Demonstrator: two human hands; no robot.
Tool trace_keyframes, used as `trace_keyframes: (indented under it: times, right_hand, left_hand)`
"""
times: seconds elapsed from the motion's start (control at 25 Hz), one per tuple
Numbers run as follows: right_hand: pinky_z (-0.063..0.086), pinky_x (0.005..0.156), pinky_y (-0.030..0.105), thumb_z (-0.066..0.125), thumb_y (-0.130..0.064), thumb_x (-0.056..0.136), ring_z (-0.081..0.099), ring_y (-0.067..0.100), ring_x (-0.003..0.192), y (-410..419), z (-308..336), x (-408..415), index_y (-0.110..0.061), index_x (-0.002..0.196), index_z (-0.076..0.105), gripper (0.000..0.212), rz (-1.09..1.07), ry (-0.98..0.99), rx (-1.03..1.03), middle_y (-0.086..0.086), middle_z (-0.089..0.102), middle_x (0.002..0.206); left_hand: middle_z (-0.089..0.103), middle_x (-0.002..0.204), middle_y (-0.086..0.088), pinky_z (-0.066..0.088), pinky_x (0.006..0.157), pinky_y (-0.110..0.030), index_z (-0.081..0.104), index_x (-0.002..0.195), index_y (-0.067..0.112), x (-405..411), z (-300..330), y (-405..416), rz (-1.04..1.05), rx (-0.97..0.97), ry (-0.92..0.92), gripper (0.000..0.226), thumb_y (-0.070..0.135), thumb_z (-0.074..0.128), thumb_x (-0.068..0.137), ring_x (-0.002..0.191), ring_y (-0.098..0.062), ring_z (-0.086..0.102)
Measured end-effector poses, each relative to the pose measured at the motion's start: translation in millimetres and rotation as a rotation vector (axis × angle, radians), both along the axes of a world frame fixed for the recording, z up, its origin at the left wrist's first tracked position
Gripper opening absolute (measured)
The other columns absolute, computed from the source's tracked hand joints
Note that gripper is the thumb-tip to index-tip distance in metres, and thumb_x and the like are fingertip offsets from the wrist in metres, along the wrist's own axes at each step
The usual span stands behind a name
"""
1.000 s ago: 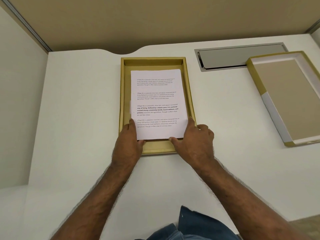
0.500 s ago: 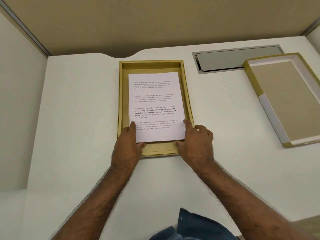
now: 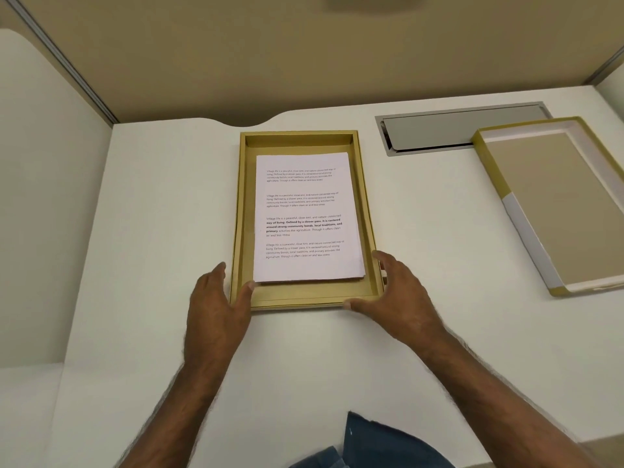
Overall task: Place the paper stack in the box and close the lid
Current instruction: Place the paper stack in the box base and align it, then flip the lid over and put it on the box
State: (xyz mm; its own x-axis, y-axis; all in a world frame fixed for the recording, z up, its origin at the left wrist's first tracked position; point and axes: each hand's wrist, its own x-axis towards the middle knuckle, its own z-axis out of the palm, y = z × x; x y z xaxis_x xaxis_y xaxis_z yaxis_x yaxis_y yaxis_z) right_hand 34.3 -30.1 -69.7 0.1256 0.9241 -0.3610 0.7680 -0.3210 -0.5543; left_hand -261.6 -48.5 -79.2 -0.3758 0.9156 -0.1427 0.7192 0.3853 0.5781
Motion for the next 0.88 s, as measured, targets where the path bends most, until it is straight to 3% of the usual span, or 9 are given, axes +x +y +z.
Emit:
trace_keyframes:
  times: [0.2,0.44,0.68,0.8,0.88]
  right_hand:
    - [0.052,0.104,0.038,0.098,-0.044,0.071,0.063,0.024,0.13,-5,-6,7,-0.036,0.158,0.044,0.103,0.059,-0.006,0.058,-0.004,0.059,0.15]
    - [0.05,0.109,0.038,0.097,-0.035,0.076,0.062,0.023,0.133,-3,-8,25,-0.031,0.154,0.052,0.09,0.034,0.018,0.102,-0.003,0.06,0.152]
    - [0.051,0.114,0.042,0.096,-0.036,0.078,0.058,0.023,0.138,0,-9,36,-0.029,0.157,0.048,0.092,0.082,0.071,0.084,-0.003,0.056,0.155]
    - [0.048,0.118,0.042,0.094,-0.045,0.078,0.05,0.017,0.144,-2,-1,54,-0.032,0.159,0.044,0.096,0.116,0.151,0.069,-0.007,0.049,0.162]
    - [0.044,0.119,0.037,0.09,-0.049,0.083,0.047,0.014,0.144,-2,5,77,-0.032,0.157,0.048,0.087,0.068,0.148,0.139,-0.009,0.05,0.16]
  left_hand:
    - [0.062,0.148,-0.013,0.054,0.099,-0.042,0.051,0.153,0.011,-1,-8,-13,0.001,-0.03,-0.099,0.074,0.052,0.069,0.094,0.123,-0.032,0.067]
    - [0.064,0.145,-0.011,0.06,0.095,-0.043,0.054,0.151,0.013,10,-8,-18,-0.013,-0.039,-0.177,0.076,0.054,0.073,0.09,0.121,-0.03,0.068]
    - [0.065,0.143,-0.011,0.06,0.092,-0.045,0.052,0.151,0.014,21,-5,-17,0.054,-0.046,-0.111,0.077,0.056,0.072,0.09,0.119,-0.03,0.068]
    - [0.065,0.137,-0.007,0.063,0.09,-0.05,0.054,0.147,0.017,36,7,-14,0.096,0.069,-0.001,0.073,0.061,0.068,0.091,0.119,-0.029,0.067]
    - [0.066,0.133,-0.003,0.063,0.087,-0.044,0.055,0.142,0.021,59,16,-8,0.062,0.163,0.022,0.065,0.06,0.068,0.093,0.117,-0.025,0.066]
